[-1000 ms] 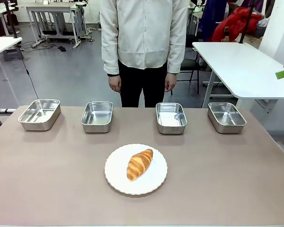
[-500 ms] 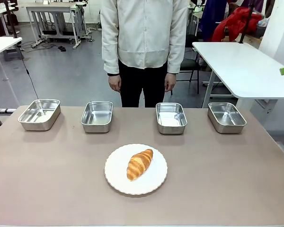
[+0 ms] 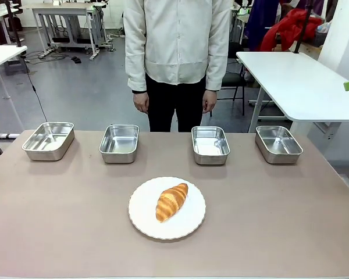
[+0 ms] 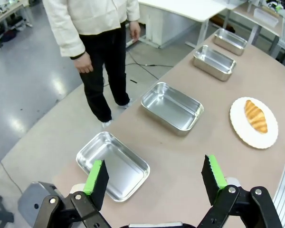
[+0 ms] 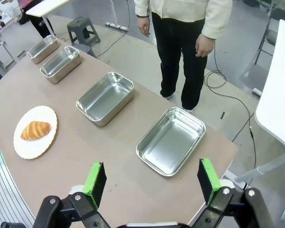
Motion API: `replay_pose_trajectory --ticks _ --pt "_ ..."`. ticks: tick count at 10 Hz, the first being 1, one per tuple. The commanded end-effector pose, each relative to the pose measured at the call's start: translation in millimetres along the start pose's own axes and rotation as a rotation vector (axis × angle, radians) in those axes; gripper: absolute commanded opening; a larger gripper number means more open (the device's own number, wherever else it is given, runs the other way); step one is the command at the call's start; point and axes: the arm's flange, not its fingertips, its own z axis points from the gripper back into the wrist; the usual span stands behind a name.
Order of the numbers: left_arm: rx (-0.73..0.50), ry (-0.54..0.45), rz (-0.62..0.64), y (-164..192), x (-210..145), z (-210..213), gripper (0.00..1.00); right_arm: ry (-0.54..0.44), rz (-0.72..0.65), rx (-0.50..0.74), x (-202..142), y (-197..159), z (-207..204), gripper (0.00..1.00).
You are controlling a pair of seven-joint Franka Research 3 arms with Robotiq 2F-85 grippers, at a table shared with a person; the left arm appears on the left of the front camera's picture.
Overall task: Place the bread in the container.
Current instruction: Place the Butter Roll into the Airtight Container indicated by the human.
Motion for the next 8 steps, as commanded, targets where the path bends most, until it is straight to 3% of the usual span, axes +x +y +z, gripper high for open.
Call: replay_pose_trajectory --ticks 1,8 --pt "0.015 -0.014 0.004 0.6 0.2 6.4 1.00 0.000 0.007 -0.001 -0.1 1.0 1.5 1.00" --pt "0.015 -0.014 0.004 0.6 0.2 6.4 1.00 0.000 0.007 -0.001 -0.1 1.0 1.5 1.00"
